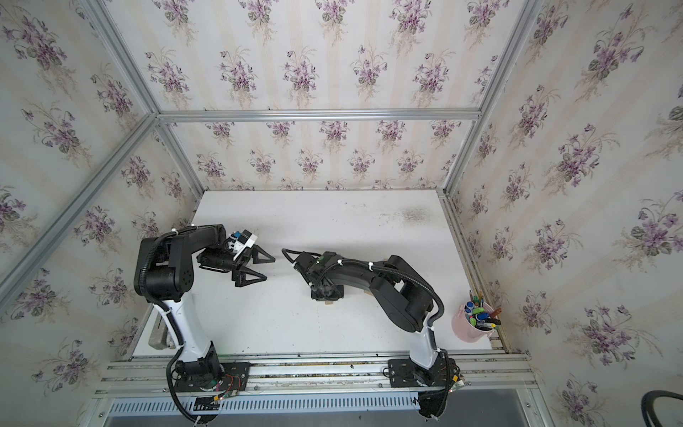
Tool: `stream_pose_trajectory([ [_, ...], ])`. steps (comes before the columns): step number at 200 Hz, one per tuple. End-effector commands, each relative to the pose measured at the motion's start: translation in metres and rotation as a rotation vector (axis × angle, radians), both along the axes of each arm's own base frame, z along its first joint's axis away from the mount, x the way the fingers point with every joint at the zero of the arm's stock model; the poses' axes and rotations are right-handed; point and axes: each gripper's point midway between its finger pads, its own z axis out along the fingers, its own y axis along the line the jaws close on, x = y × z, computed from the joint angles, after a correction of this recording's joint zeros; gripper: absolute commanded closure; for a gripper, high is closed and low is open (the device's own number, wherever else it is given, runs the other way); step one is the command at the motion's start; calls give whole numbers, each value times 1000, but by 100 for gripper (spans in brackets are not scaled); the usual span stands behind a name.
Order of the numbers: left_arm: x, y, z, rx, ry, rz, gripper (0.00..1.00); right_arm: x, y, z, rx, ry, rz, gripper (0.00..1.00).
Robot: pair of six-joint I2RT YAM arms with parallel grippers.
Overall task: Assemble the number 8 with building blocks
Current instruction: Assemble the building block at the center of the board.
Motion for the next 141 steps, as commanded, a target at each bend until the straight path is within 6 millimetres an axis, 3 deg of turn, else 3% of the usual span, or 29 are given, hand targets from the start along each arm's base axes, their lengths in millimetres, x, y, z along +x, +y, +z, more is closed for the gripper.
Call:
stream_pose_trajectory([
  [1, -10, -1, 19, -71, -211, -54, 0, -2, -16, -8, -65, 3, -31, 78],
  [43, -10, -1, 19, -71, -210, -54, 1, -2, -18, -14, -50, 13, -66, 76],
  [105, -10, -1, 18, -71, -208, -55, 0, 2, -16, -21, -73, 21, -80, 60],
  [141, -10, -1, 18, -71, -208, -54, 0, 0, -15, -25, -56, 32, -61, 70],
])
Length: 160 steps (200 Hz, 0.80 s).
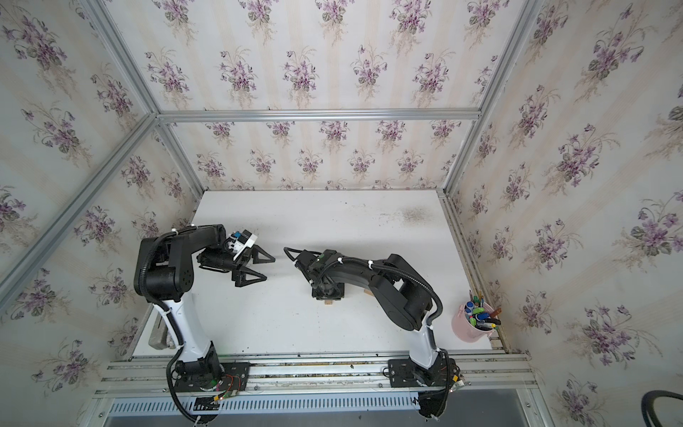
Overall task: Assemble the number 8 with building blocks
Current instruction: Assemble the building block at the center of the board.
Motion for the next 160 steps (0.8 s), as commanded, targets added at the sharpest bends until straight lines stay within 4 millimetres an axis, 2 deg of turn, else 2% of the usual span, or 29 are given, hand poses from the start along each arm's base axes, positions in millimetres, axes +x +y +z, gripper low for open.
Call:
stream_pose_trajectory([
  [1, -10, -1, 18, -71, -210, -54, 0, 0, -11, -16, -52, 0, -11, 70],
  [24, -10, -1, 18, -71, -210, -55, 0, 2, -10, -17, -50, 2, 3, 73],
  [83, -10, -1, 19, -71, -210, -54, 1, 2, -18, -18, -75, 12, -2, 73],
  [123, -10, -1, 19, -71, -210, -55, 0, 0, -22, -21, -99, 36, 29, 56],
  [148, -10, -1, 18, -71, -208, -54, 0, -2, -21, -24, -87, 44, 38, 54],
  [160, -10, -1, 18, -70, -209, -55, 0, -2, -20, -23, -75, 37, 41, 45],
])
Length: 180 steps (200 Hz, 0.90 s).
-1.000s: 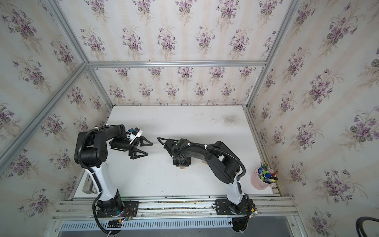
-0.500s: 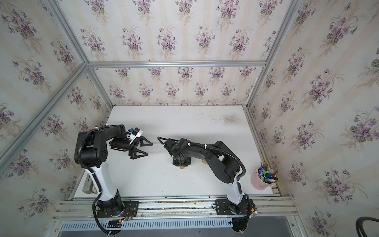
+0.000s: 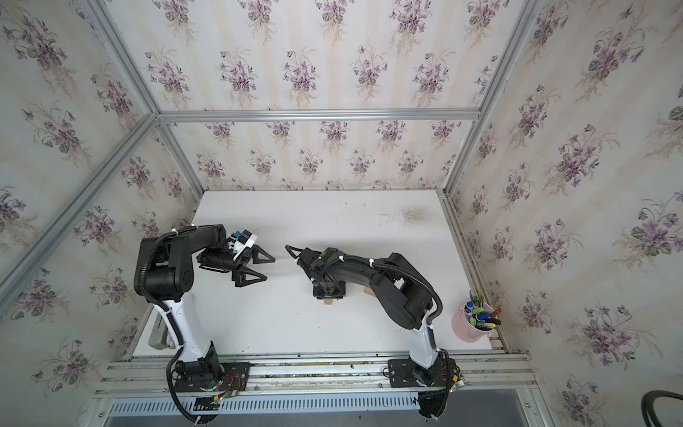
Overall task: Assemble the number 8 with building blocks
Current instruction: Assemble the building block at the center of the board, then pick up the building block from the center of the board.
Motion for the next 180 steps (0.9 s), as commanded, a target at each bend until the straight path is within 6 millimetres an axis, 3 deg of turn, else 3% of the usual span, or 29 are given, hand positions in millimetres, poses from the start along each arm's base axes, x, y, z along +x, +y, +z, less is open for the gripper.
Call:
stream_pose_trajectory([
  [1, -10, -1, 18, -70, -209, -55, 0, -2, -13, -21, -58, 0, 3, 44],
  [18, -10, -1, 18, -71, -209, -54, 1, 3, -7, -13, -8, -37, 29, 32],
  [53, -10, -1, 18, -71, -208, -55, 1, 11, 12, 9, 106, -82, 105, 23],
  [91, -10, -1, 18, -71, -209, -54, 0, 28, 45, 70, 263, -211, 252, 12],
  [116, -10, -1, 18, -71, -209, -54, 0, 32, 43, 91, 273, -217, 276, 9],
  [153, -10, -1, 19, -71, -210, -54, 0, 40, 15, 120, 136, -253, 335, 6],
  [180, -10, -1, 18, -71, -209, -55, 0, 45, -66, 127, 50, -283, 332, 12],
])
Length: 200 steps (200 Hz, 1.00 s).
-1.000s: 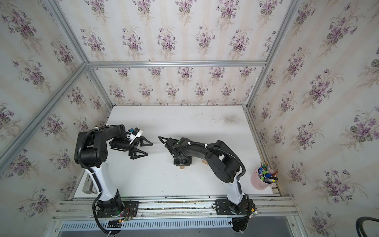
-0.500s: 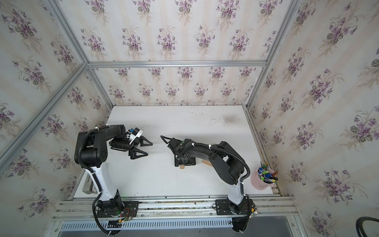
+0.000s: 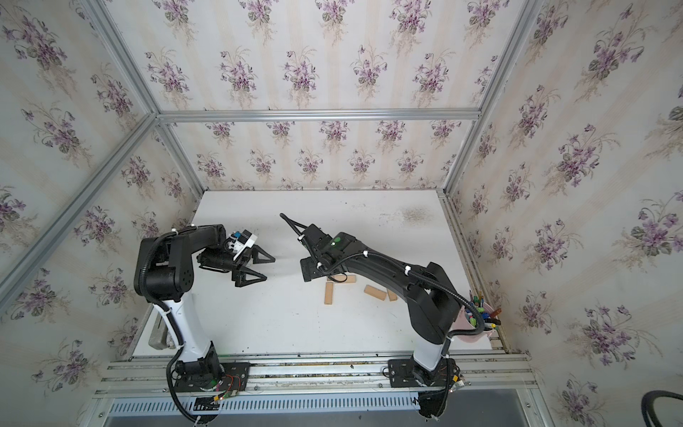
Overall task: Assemble the number 8 with building blocks
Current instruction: Pick up the building block from the center of the board.
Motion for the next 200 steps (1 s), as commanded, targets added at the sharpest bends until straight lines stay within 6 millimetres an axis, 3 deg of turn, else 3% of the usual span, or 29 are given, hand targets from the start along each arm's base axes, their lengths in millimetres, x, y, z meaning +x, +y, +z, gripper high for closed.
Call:
stream_pose_trajectory([
  [1, -10, -1, 18, -71, -209, -54, 0, 1, -75, 3, -140, -17, 0, 12],
  [20, -10, -1, 18, -70, -208, -54, 1, 3, -129, -3, -164, 16, -58, 18],
  [30, -10, -1, 18, -70, -207, -55, 0, -1, -144, -13, -200, 61, -58, 18],
  [62, -10, -1, 18, -71, -209, -55, 0, -3, -140, -41, -263, 137, 79, 19],
  [81, -10, -1, 18, -71, -209, -54, 0, -2, -141, -48, -304, 140, 194, 27],
  [106, -10, -1, 18, -71, -208, -54, 0, -10, -170, -70, -394, 194, 305, 38],
  [133, -10, -1, 18, -71, -210, -54, 0, -2, -165, -68, -301, 147, 310, 44],
  [200, -10, -1, 18, -71, -208, -54, 0, -13, -150, -86, -225, 188, 362, 44],
])
